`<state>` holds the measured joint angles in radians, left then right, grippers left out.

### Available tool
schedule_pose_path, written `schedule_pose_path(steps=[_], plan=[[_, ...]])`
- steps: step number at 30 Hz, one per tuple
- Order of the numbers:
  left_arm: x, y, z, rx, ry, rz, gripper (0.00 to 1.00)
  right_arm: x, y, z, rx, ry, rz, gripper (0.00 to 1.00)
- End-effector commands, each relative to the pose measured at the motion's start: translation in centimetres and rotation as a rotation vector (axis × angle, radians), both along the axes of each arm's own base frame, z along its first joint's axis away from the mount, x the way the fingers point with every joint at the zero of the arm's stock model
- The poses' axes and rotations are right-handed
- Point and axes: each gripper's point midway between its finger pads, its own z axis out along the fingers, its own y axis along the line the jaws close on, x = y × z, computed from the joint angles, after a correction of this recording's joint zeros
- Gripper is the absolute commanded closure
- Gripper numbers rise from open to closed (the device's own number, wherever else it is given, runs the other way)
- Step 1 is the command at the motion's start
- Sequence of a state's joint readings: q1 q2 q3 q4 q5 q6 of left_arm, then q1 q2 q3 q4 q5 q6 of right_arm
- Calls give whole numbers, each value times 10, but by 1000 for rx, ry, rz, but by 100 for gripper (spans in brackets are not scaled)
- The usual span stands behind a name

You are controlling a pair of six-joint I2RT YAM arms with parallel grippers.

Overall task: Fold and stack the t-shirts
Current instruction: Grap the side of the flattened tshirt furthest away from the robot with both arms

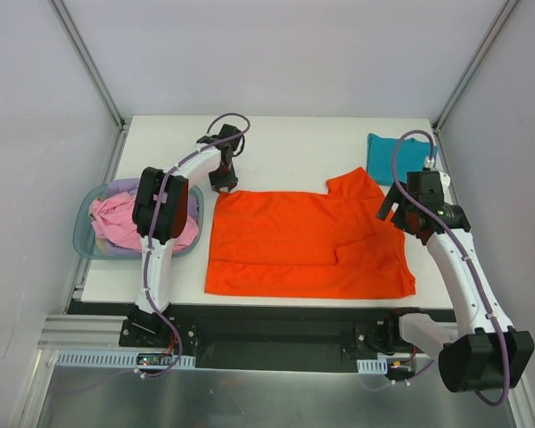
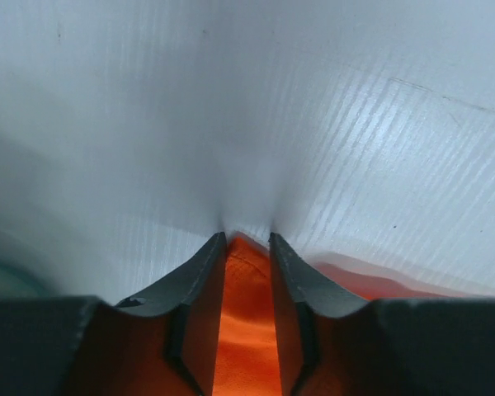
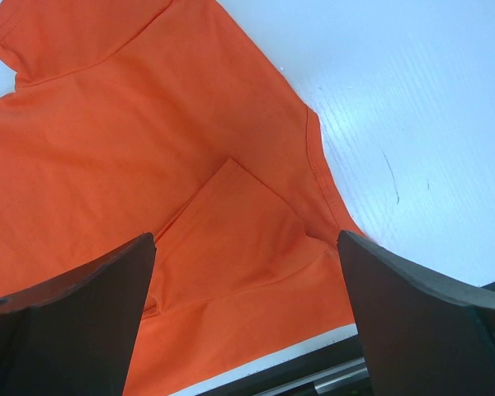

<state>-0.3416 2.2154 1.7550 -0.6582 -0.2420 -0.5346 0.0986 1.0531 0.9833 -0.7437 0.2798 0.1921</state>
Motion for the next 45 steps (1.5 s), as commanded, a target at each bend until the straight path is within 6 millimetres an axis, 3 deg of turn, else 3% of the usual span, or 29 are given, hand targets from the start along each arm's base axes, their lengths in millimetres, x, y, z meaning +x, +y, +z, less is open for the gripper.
schedule_pose_path(steps=[1,5,7,8,9,12,13,14,15,16,17,18,19,21,22,23,24,25,26,28,29,30,32,35,39,45], plan=[[-19,5,-12,15,76,-3,78,17,8,1,31,-10,51,3],[-17,3,-9,7,72,-15,100,41,19,1,67,-1,86,3],[-17,1,-8,-4,71,-28,100,60,24,11,70,-20,116,3],[-16,0,-6,-8,66,-28,100,69,26,0,72,16,125,3],[-16,0,-5,-8,65,-30,100,85,28,10,75,-17,126,3],[-16,-3,-1,-25,57,-47,100,115,33,-8,69,36,164,3],[-17,-4,-2,-30,60,-55,100,133,37,4,71,9,191,3],[-17,-6,2,-47,53,-62,100,142,39,3,53,15,228,3],[-18,-6,3,-48,52,-64,100,154,40,-15,43,57,245,3],[-20,-6,2,-47,54,-66,100,174,45,-1,37,15,264,3],[-19,-5,7,-46,41,-63,100,183,44,-3,8,20,291,2],[-20,-4,7,-42,39,-62,100,190,43,-25,-6,95,295,2],[-21,-3,8,-40,35,-61,100,206,42,-11,-22,68,290,2],[-19,-3,13,-45,16,-61,100,219,45,-21,-23,98,310,1],[-19,-3,14,-47,13,-61,100,226,48,-43,-10,142,321,1],[-18,-4,17,-53,4,-63,100,239,52,-34,-8,112,324,1],[-18,-6,17,-62,4,-67,100,245,53,-38,-6,116,327,1],[-19,-6,17,-61,5,-73,100,253,56,-58,1,151,332,1],[-18,-6,19,-63,-2,-73,100,264,58,-49,1,130,332,1],[-19,-6,20,-64,-6,-78,100,276,59,-57,10,136,323,4],[-19,-5,22,-65,-11,-77,100,283,61,-75,11,152,322,4],[-19,-6,21,-68,-15,-76,100,295,62,-71,14,118,319,5],[-18,-10,22,-89,-17,-81,100,306,72,-92,59,119,321,4],[-19,-12,22,-97,-18,-90,100,314,82,-101,119,109,303,5],[-20,-9,26,-90,-31,-82,100,312,79,-127,119,152,259,7],[-22,-12,29,-111,-40,-91,100,304,79,-140,141,181,212,31]])
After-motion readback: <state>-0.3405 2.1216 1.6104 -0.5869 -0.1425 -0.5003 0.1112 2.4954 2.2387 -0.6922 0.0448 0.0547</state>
